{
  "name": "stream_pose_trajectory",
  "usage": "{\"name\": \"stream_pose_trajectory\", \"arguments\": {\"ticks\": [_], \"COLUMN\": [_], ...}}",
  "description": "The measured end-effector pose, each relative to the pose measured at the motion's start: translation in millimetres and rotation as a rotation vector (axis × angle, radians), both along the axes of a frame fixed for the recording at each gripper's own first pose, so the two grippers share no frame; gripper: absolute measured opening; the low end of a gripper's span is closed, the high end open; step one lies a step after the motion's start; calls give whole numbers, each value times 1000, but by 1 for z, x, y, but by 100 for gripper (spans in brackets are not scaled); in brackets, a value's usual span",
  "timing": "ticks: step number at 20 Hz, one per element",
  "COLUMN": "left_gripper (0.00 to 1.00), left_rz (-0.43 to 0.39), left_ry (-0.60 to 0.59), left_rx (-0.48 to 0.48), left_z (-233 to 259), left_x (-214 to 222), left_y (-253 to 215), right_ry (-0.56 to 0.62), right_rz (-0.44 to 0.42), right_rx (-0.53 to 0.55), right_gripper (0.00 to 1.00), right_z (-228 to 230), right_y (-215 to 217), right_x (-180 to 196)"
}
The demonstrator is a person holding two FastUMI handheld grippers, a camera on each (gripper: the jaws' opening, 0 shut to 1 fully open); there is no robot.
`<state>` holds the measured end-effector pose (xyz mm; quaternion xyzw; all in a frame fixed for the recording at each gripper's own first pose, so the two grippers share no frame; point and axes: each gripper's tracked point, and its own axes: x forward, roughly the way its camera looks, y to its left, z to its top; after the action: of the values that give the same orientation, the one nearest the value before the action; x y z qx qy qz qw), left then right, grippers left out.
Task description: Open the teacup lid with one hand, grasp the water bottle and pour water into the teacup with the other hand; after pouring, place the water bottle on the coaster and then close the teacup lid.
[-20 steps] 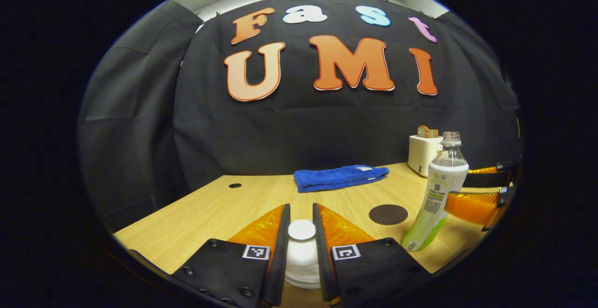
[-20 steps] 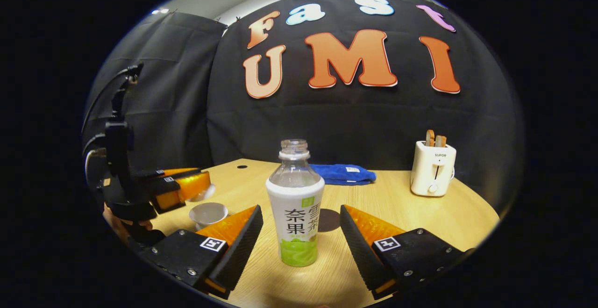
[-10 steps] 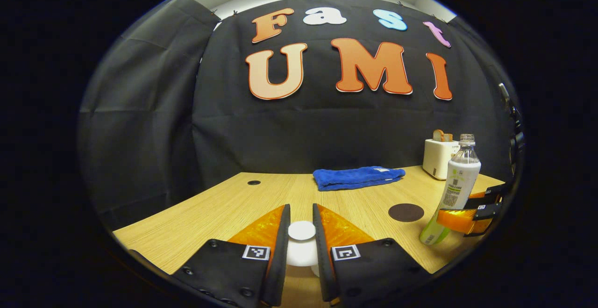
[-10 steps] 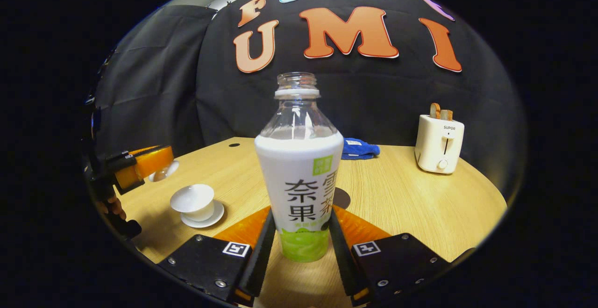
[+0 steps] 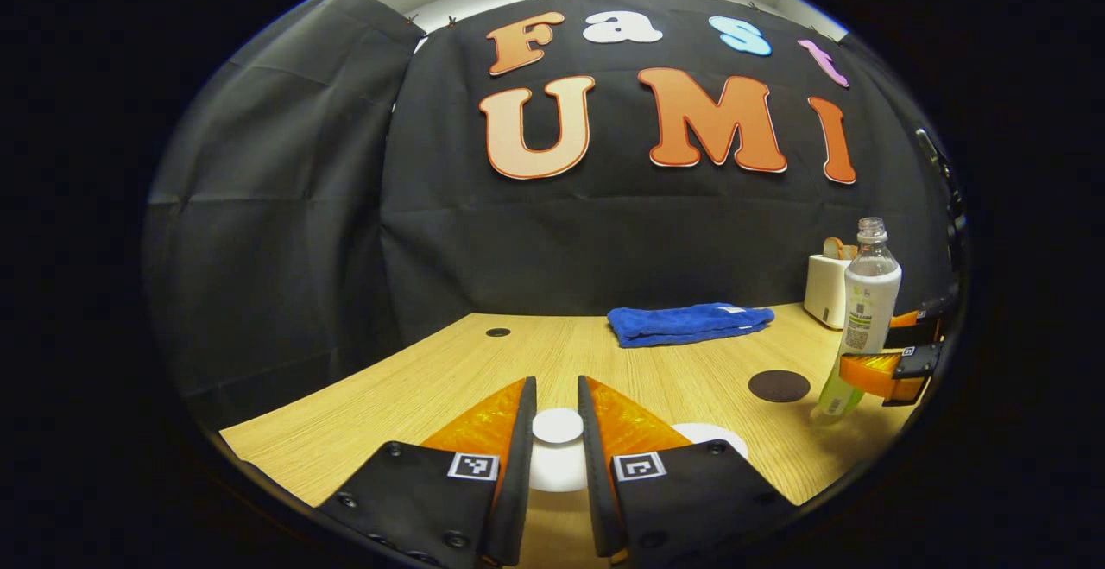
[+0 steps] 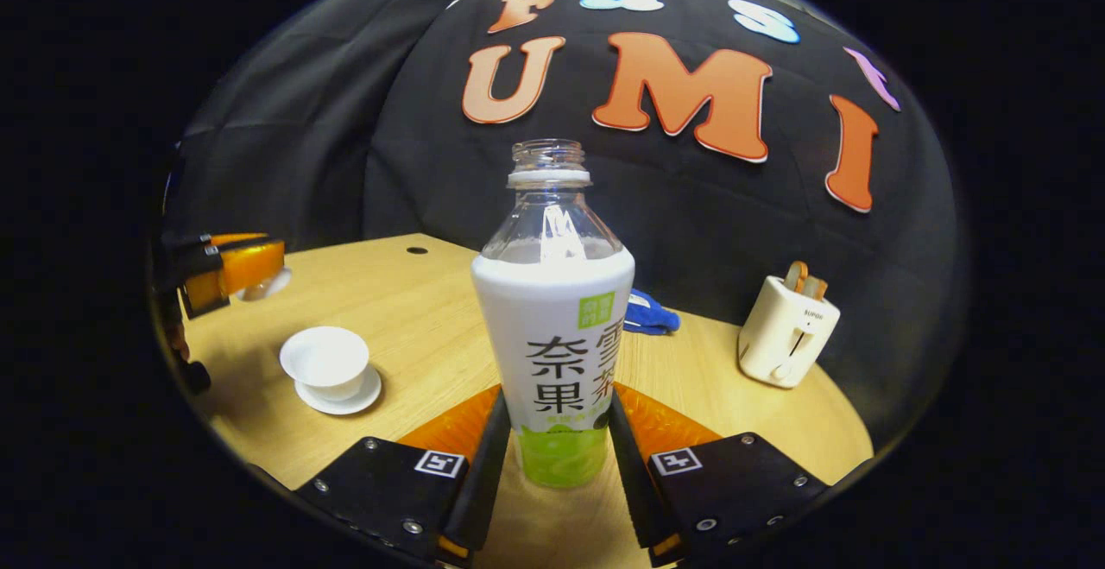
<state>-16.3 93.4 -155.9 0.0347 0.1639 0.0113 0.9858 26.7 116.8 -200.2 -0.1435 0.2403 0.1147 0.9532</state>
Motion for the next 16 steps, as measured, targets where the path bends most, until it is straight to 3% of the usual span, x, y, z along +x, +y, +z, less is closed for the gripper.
{"name": "stream_pose_trajectory", "arguments": {"ticks": [1,2,7,12,16], "left_gripper": [34,34,31,34,34], "left_rz": [4,11,35,43,54], "left_ry": [0,-2,3,4,8], "left_rx": [4,8,13,8,0], "left_z": [0,0,-3,-5,-6], "left_x": [-2,-3,-5,-6,-6], "left_y": [4,9,22,25,28], "right_ry": [-10,-21,-81,-162,-178], "right_rz": [12,28,98,174,219], "right_rx": [-47,-87,-264,-506,-622], "right_gripper": [60,64,64,63,63], "right_z": [2,2,2,3,1], "right_y": [0,1,13,12,10], "right_x": [1,2,14,13,15]}}
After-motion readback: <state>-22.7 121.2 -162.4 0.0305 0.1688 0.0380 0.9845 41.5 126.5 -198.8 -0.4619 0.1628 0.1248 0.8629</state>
